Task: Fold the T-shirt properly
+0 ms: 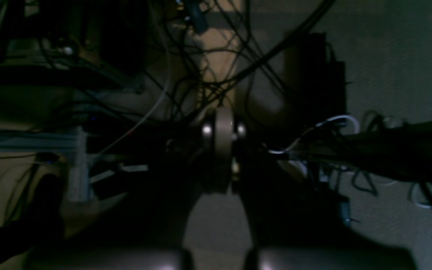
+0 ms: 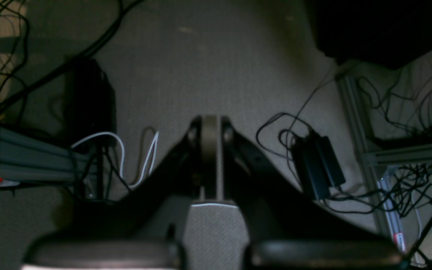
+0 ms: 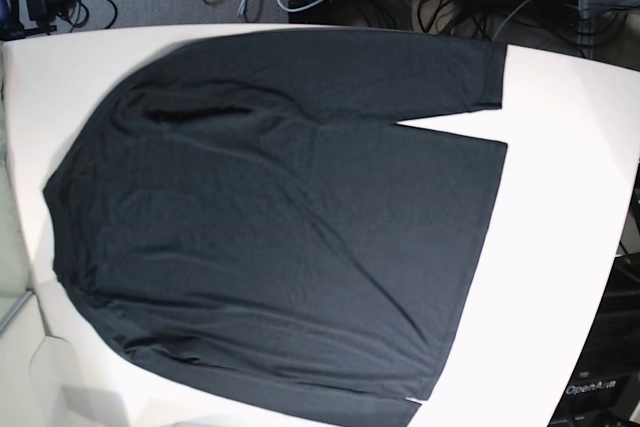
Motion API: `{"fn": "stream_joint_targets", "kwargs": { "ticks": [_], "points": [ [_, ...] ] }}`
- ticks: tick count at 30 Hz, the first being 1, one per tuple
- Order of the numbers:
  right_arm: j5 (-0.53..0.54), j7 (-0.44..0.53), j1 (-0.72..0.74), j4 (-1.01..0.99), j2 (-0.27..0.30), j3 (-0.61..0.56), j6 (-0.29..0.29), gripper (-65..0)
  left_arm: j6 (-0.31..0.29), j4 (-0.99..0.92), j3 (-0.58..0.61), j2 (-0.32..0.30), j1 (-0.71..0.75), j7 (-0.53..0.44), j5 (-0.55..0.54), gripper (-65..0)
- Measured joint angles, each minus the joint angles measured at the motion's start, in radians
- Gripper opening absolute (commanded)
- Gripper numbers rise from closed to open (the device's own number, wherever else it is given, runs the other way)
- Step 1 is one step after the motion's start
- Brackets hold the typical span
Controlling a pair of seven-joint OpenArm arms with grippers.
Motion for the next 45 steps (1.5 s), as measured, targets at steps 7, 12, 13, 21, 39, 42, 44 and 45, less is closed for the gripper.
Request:
{"fn": "stream_joint_targets", "kwargs": {
  "ticks": [7,12,13,21,39,42,44,45],
  "points": [
    [0.000,0.007,-0.015,0.000,0.019,0.000,0.000,-65.0,-0.003,0.000,0.000,0.003,0.011,-0.022,0.002,-65.0],
    [-0.003,0.007,-0.019,-0.001,0.023,0.000,0.000,-65.0,-0.003,0.000,0.001,0.006,0.047,-0.218,0.002,-64.8],
    [-0.002,0.010,-0.019,0.000,0.024,0.000,0.000,-65.0,-0.003,0.002,0.001,0.006,0.058,-0.213,0.002,-64.8],
    [0.001,0.011,-0.182,0.272,0.032,0.005,0.001,-65.0,-0.003,0.040,0.001,0.003,0.111,-0.203,0.002,-64.8],
    [0.008,-0.282,-0.483,1.029,-0.014,0.006,0.001,-63.6,0.005,1.271,-0.002,-0.177,0.616,0.317,-0.165,-64.6],
    [0.008,-0.388,-0.508,1.185,-0.014,0.006,0.001,-63.6,0.012,1.351,-0.003,-0.188,0.633,0.387,-0.170,-64.6],
    [0.009,-0.488,-0.521,1.276,-0.014,0.006,0.001,-63.8,0.008,1.408,0.000,-0.183,0.634,0.452,-0.169,-64.6],
    [0.009,-0.529,-0.525,1.315,-0.014,0.006,0.001,-63.8,0.003,1.437,-0.003,-0.183,0.634,0.495,-0.159,-64.6]
  ]
}}
